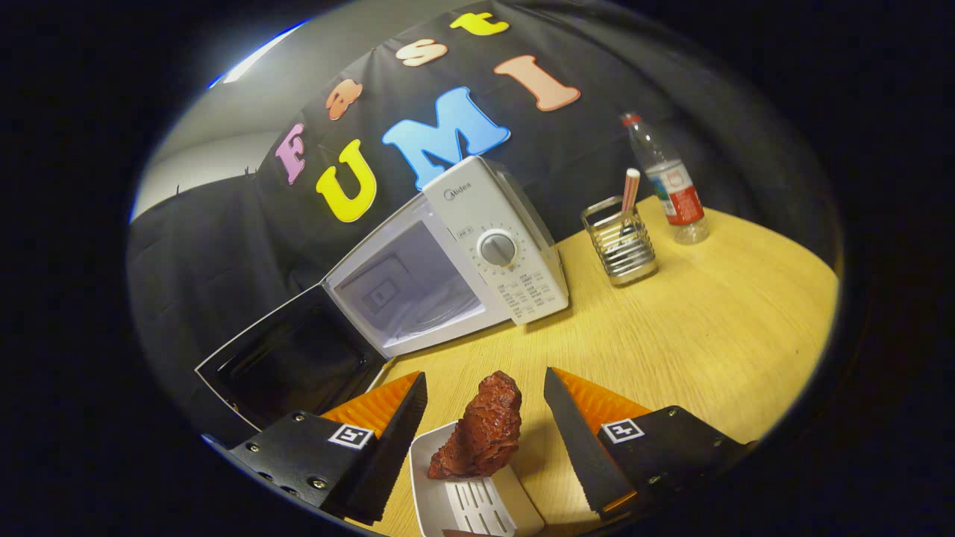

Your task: Open the microwave, put the food inside, and close the microwave door.

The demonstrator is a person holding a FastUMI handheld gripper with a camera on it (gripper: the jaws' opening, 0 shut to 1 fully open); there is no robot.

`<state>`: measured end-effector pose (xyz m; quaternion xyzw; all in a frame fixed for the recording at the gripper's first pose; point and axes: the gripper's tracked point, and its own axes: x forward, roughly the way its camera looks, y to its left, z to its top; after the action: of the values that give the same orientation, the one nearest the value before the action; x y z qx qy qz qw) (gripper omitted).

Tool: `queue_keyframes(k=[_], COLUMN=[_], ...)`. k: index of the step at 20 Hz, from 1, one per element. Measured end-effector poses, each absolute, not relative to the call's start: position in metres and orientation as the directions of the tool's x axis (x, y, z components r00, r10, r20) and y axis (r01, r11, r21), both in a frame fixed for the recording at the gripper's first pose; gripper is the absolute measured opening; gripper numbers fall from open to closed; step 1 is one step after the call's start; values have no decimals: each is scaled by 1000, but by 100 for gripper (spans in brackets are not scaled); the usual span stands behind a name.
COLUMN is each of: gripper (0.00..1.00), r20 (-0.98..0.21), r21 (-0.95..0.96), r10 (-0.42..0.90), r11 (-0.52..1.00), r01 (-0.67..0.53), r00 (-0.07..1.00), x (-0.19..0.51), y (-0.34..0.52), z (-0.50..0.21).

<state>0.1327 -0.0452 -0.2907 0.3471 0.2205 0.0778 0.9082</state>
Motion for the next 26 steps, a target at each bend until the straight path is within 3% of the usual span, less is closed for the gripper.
queue_keyframes(k=[2,3,4,5,6,9,11,26], gripper=[92,84,70,62,41,20,14,14], r20=[-335,-331,-328,-321,-313,-276,-284,-225], r21=[742,769,787,810,830,864,857,766], r10=[355,372,382,394,407,453,444,379], r11=[670,639,617,586,557,504,515,638], r01=[12,19,26,33,39,12,18,-77], r00=[873,867,864,861,858,848,850,898], x=[139,140,141,141,141,139,137,150], y=[-41,-43,-42,-43,-44,-34,-34,3], z=[-300,-303,-306,-307,-307,-297,-296,-213])
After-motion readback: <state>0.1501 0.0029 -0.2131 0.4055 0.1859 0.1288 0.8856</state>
